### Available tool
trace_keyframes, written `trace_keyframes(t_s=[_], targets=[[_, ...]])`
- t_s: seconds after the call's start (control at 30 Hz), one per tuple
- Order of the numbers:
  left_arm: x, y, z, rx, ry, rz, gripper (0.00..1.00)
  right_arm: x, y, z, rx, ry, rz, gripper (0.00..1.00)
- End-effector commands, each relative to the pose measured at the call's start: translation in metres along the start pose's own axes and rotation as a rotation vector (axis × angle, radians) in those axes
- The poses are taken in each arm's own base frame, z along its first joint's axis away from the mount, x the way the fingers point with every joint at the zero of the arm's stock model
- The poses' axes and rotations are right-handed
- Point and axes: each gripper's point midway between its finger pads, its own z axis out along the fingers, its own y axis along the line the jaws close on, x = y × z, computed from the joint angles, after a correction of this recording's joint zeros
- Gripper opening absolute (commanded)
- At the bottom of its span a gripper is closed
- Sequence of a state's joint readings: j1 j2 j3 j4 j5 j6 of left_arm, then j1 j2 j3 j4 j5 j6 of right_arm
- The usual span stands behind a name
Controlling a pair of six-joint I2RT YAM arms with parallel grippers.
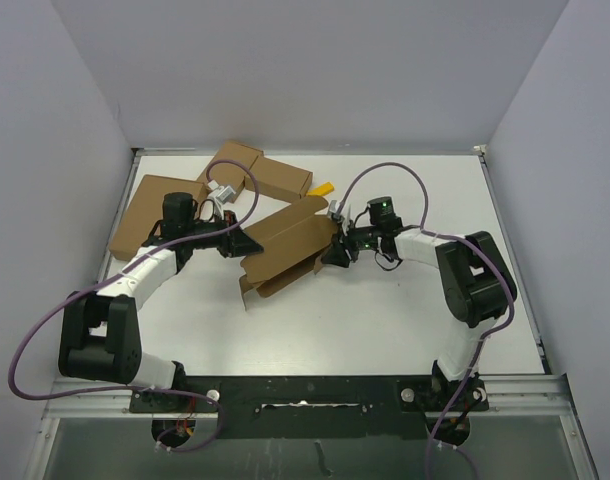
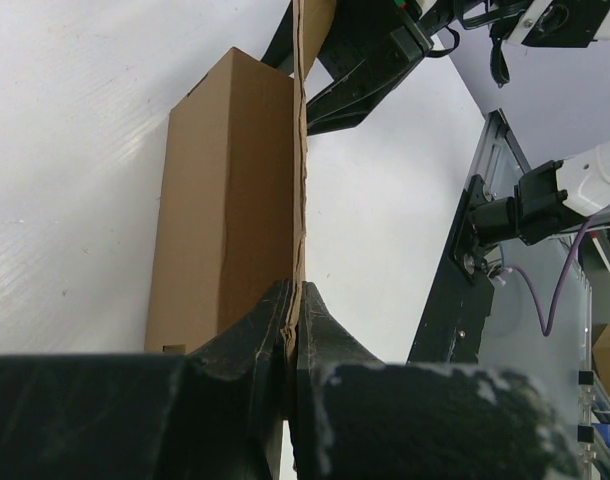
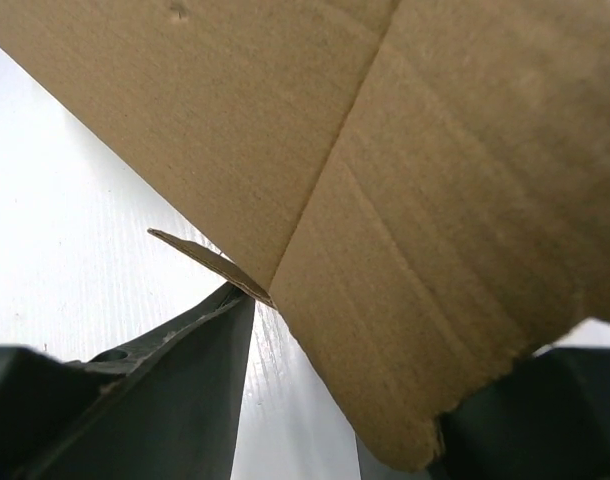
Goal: Fold the paper box
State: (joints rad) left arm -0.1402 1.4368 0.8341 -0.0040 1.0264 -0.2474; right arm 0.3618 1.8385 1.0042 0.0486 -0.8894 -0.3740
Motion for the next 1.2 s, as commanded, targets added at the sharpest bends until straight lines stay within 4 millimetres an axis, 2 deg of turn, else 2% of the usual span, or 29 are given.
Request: trace_keyframes(t_s=[0.0, 0.13, 0.47, 0.9, 1.07, 1.17], targets=[[-0.011, -0.007, -0.003, 0.025, -0.026, 0.061, 0.00, -0.023, -0.006, 0.001, 0.033, -0.087, -0.049, 0.40], [-0.010, -0.007, -0.003, 0.029, -0.023, 0.056, 0.00, -0.025, -0.013, -0.001, 0.055, -0.122, -0.041, 0.37], [-0.010, -0.006, -0.002, 0.030, -0.020, 0.049, 0.00, -0.025, -0.011, -0.001, 0.051, -0.167, -0.049, 0.30], [-0.014, -0.011, -0.003, 0.042, -0.041, 0.063, 0.00, -0.028, -0.015, -0.004, 0.090, -0.159, -0.037, 0.00], [-0.020, -0.013, -0.003, 0.044, -0.069, 0.060, 0.00, -0.037, -0.023, -0.014, 0.138, -0.088, -0.017, 0.00], [-0.025, -0.015, -0.003, 0.046, -0.098, 0.069, 0.00, -0.044, -0.028, -0.019, 0.154, -0.044, -0.007, 0.04]])
